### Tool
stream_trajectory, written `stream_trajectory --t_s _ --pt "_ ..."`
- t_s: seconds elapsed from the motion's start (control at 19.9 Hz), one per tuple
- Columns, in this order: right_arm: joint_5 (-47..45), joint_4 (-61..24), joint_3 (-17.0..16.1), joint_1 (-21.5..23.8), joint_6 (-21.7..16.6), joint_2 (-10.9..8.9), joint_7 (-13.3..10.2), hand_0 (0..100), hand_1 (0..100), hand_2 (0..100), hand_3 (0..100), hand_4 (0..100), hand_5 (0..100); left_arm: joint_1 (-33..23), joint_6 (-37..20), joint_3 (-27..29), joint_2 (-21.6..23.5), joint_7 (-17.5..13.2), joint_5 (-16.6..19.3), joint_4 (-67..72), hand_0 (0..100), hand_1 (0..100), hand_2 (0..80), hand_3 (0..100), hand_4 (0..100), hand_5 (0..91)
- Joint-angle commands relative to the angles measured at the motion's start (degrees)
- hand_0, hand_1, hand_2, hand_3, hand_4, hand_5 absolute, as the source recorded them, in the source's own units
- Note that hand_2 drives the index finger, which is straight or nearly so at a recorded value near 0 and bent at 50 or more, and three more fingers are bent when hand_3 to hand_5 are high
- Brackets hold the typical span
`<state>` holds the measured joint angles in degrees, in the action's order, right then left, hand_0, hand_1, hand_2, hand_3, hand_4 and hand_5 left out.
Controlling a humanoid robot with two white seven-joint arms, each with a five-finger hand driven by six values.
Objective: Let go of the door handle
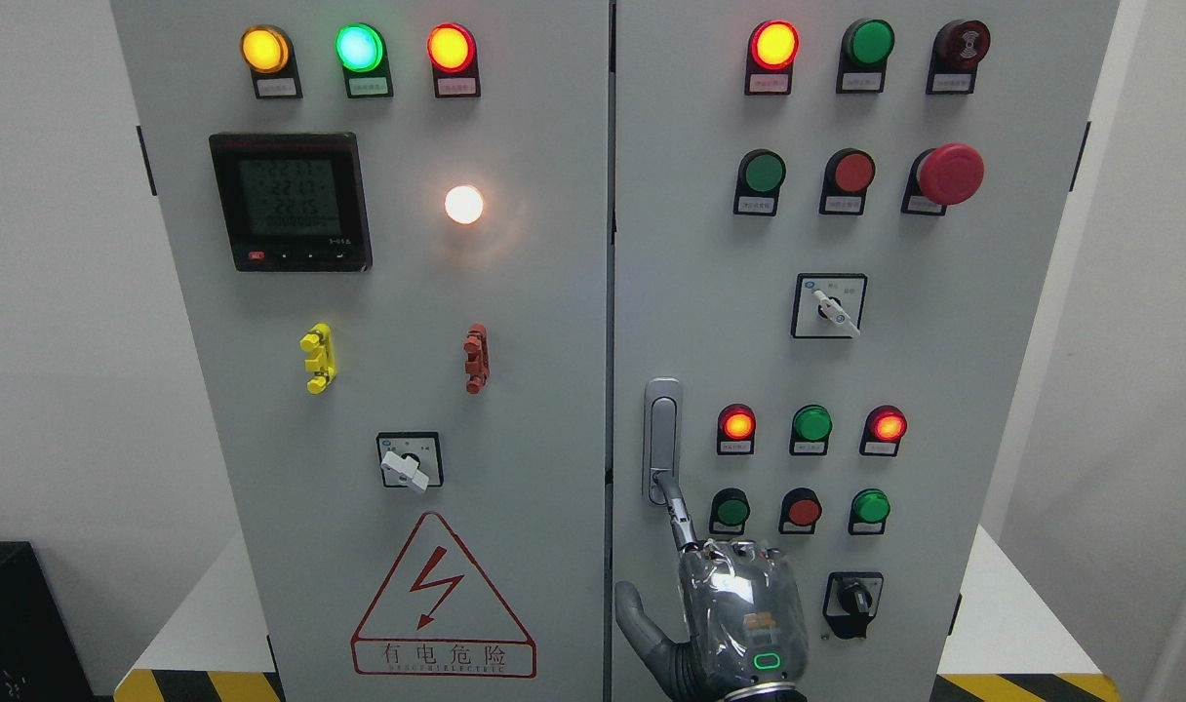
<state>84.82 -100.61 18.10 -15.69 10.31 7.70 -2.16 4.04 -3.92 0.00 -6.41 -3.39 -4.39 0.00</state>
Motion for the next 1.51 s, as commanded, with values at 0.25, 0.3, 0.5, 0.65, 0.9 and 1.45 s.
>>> stream_trajectory --t_s 0.25,0.3,0.5,0.65,0.9,1.45 --pt "-0.18 0.42 -0.17 1.1 0.07 0.03 0.4 36 27 0 100 100 100 0.0 -0.03 -1.14 0.0 0.05 0.0 -0.97 0 0 2.3 9 1 0.0" --pt "-0.18 0.42 -0.17 1.19 0.07 0.03 0.49 36 27 0 100 100 100 0.0 -0.03 -1.14 0.0 0.05 0.0 -0.97 0 0 2.3 9 1 0.0" --pt "-0.18 0.42 -0.08 1.63 0.07 0.03 0.49 36 27 0 100 100 100 0.0 -0.03 -1.14 0.0 -0.04 0.0 -0.97 0 0 2.3 9 1 0.0" --pt "-0.18 0.33 -0.08 1.63 0.06 0.03 0.49 35 27 0 100 100 100 0.0 -0.03 -1.14 0.0 0.05 0.0 -0.97 0 0 2.3 8 1 0.0" --pt "-0.18 0.24 -0.08 1.71 0.07 0.03 0.4 35 27 0 100 100 100 0.0 -0.03 -1.14 0.0 0.05 0.0 -0.97 0 0 2.3 9 1 0.0" --pt "-0.09 -2.31 0.27 1.63 -0.11 0.03 0.05 35 27 1 100 100 100 0.0 -0.03 -1.14 0.0 -0.04 0.0 -0.97 0 0 2.3 8 1 0.0"
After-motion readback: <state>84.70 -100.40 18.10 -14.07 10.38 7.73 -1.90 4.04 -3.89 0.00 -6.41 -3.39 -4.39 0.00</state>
